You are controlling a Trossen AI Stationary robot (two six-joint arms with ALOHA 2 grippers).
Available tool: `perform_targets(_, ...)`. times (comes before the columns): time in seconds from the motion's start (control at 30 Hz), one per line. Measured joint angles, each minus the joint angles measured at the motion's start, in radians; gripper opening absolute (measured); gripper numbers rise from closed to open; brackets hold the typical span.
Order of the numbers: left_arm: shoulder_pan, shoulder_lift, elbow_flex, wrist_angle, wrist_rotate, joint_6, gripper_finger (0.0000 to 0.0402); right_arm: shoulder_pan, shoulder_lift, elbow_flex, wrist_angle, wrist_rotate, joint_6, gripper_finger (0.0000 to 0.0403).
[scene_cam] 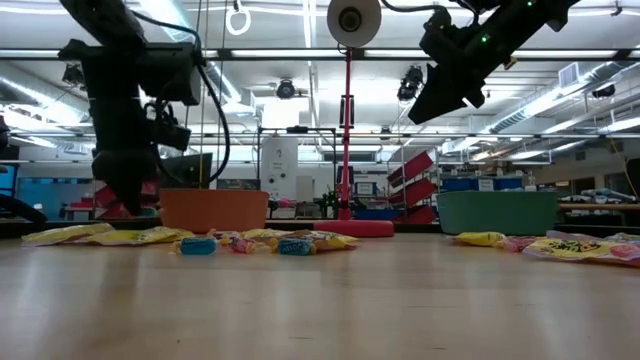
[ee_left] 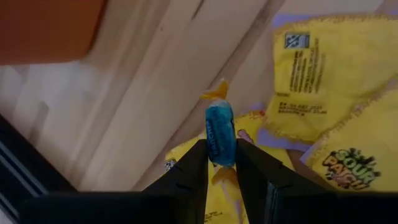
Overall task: Sort candy
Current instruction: Put the small blue candy into the green bin
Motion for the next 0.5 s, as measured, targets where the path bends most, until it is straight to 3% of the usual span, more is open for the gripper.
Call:
perform_targets(0.33,-0.030,-0.086,0.128,0.036,-0.014,0.107,0.0080,0.009,0.000,0.000,0.006,0.000,-0.009,0.0099)
perform_targets(0.5,-0.056,-0.150,0.186,0.132,-0.023,0.189,0.0080,0.036,0.000,0.000,0.067,-0.012,-0.046,0.0099)
